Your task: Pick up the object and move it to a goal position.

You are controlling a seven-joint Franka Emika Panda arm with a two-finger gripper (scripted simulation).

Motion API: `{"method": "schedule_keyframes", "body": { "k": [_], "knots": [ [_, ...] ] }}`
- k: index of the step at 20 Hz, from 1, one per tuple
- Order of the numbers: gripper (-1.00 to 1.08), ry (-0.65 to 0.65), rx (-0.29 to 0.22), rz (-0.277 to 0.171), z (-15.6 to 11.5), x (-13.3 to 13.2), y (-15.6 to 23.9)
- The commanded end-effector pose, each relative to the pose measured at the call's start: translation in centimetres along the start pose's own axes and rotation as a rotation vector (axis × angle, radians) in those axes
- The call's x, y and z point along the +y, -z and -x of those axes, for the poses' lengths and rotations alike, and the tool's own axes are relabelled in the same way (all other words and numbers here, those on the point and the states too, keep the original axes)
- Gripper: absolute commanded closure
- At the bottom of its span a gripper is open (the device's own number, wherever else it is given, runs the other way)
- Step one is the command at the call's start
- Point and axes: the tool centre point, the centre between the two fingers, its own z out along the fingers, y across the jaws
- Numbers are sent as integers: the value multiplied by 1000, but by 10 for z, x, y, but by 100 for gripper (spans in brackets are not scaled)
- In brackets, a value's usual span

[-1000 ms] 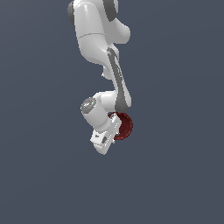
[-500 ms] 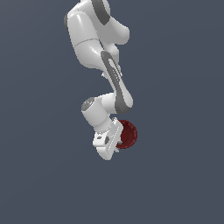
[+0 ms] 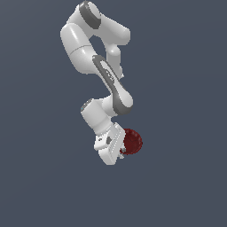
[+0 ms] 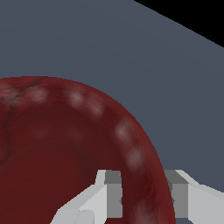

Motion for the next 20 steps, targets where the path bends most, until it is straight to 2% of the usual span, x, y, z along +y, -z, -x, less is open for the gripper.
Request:
{"method": "schedule_keyframes", "body": {
  "k": [1,6,11,20],
  "knots": [
    [108,42,44,41,-8,10,2],
    [108,116,126,104,-23,22,4],
    [108,172,187,147,-35,29,6],
    [108,223,244,181,-46,33,7]
  ]
}}
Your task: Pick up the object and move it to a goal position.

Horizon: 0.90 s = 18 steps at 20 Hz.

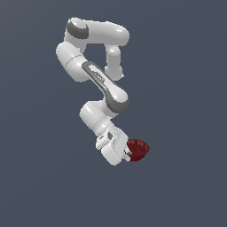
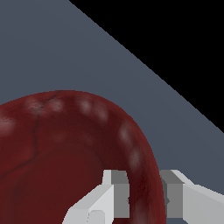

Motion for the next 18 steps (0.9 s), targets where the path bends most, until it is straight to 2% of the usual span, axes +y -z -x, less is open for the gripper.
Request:
{"method": "schedule_keyframes", "body": {
  "k": [1,8,18],
  "knots": [
    [108,8,8,6,-2,2,0],
    [108,6,7,3,-4,2,-2],
    [108,6,8,4,-30,17,-14]
  ]
}}
